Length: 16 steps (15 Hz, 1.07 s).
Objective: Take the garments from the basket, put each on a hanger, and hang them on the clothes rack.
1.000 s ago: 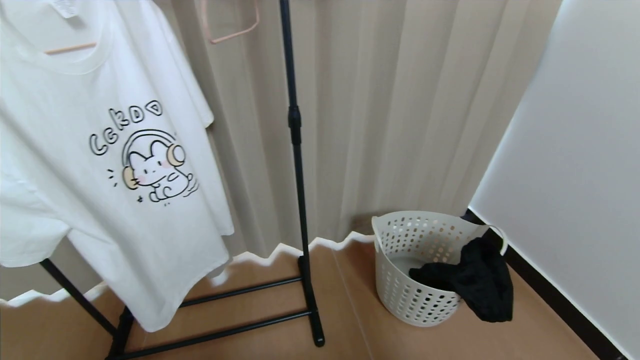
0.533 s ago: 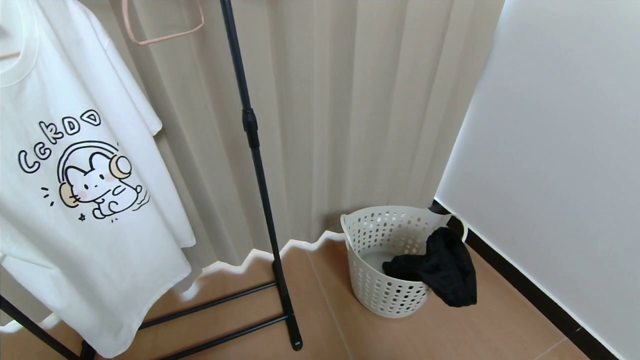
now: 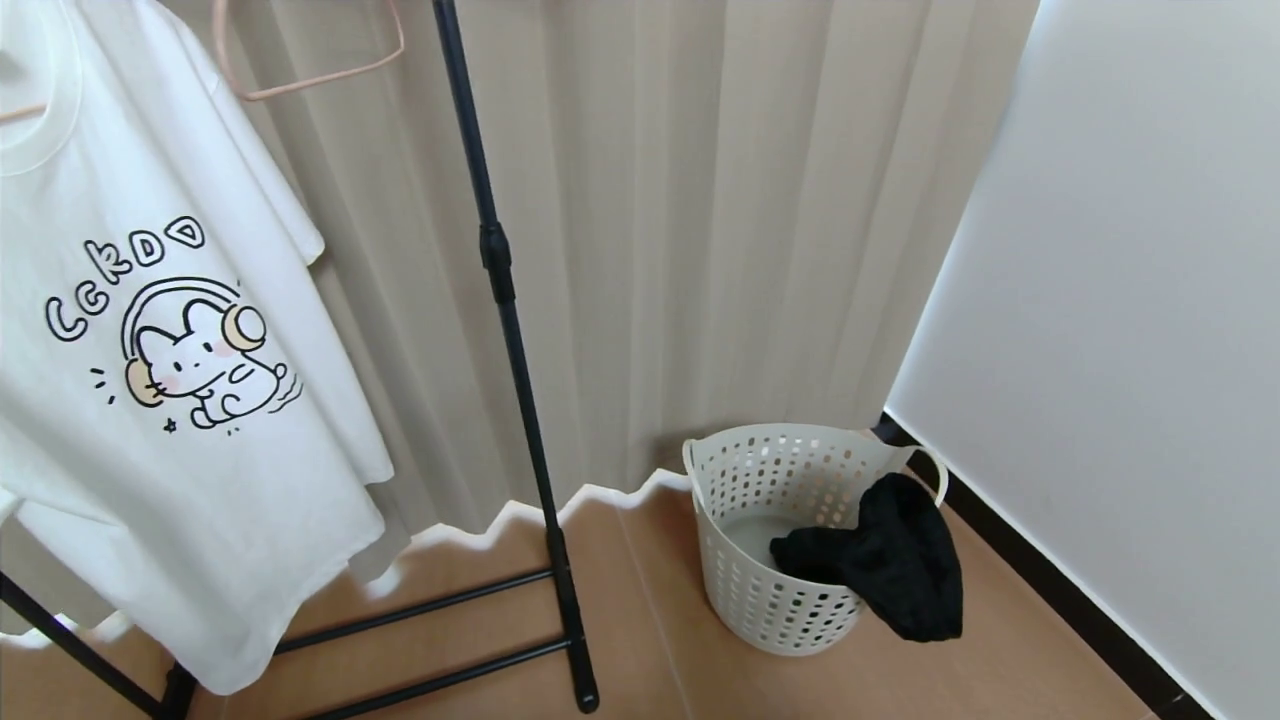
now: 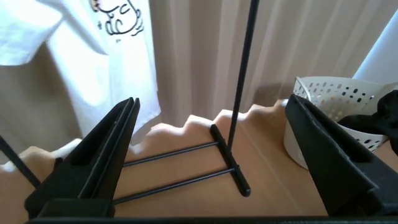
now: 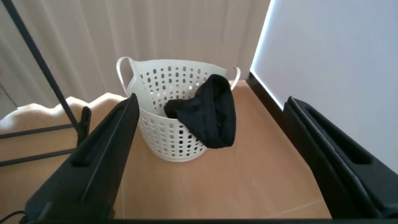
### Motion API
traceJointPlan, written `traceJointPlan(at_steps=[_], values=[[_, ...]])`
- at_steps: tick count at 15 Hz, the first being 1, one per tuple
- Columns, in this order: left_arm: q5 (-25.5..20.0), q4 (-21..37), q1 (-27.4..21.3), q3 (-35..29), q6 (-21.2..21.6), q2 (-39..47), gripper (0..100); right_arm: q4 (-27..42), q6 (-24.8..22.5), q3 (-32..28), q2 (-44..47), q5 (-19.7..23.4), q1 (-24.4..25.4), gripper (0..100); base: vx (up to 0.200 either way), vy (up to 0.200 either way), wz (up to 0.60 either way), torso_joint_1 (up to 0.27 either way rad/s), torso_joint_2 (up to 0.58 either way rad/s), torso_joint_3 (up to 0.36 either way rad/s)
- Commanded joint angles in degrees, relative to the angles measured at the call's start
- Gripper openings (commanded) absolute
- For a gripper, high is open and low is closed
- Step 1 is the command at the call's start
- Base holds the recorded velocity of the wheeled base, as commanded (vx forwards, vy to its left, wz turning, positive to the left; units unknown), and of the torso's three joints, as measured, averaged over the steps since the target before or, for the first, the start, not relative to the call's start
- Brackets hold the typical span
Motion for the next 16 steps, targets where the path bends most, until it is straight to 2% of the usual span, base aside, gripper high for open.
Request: traceJointPlan(at_steps=[1, 3, 4, 7, 10, 12, 16], values=[[0.1, 0.0, 0.0, 0.0, 0.0, 0.1, 100, 0.0, 0.0, 0.0, 0.0, 0.0, 0.0, 100, 0.2, -0.2, 0.0, 0.002, 0.0, 0.002], [0.2, -0.1, 0.0, 0.0, -0.1, 0.1, 100, -0.1, 0.0, 0.0, 0.0, 0.1, 0.0, 100, 0.2, 0.0, 0.0, 0.002, 0.0, 0.007], [0.2, -0.1, 0.0, 0.0, -0.1, 0.2, 100, 0.0, 0.0, 0.0, 0.0, 0.1, 0.0, 100, 0.0, 0.0, 0.0, 0.0, 0.0, 0.0], [0.4, -0.1, 0.0, 0.0, -0.2, 0.1, 100, 0.0, 0.0, 0.0, 0.0, 0.0, 0.0, 100, 0.0, 0.0, -0.6, 0.006, 0.0, 0.001], [0.4, -0.1, 0.0, 0.0, -0.2, 0.1, 100, 0.0, 0.0, 0.0, 0.0, 0.1, 0.0, 100, 0.0, 0.0, 0.0, 0.0, 0.0, 0.0], [0.4, -0.1, 0.0, 0.0, -0.1, 0.1, 100, 0.0, 0.0, 0.0, 0.0, 0.1, 0.0, 100, 0.0, 0.0, -0.6, 0.0, 0.0, 0.0], [0.3, -0.1, 0.0, 0.0, -0.2, 0.1, 100, -0.1, 0.0, 0.0, 0.0, 0.1, 0.0, 100, 0.0, 0.0, 0.0, 0.0, 0.0, 0.0]])
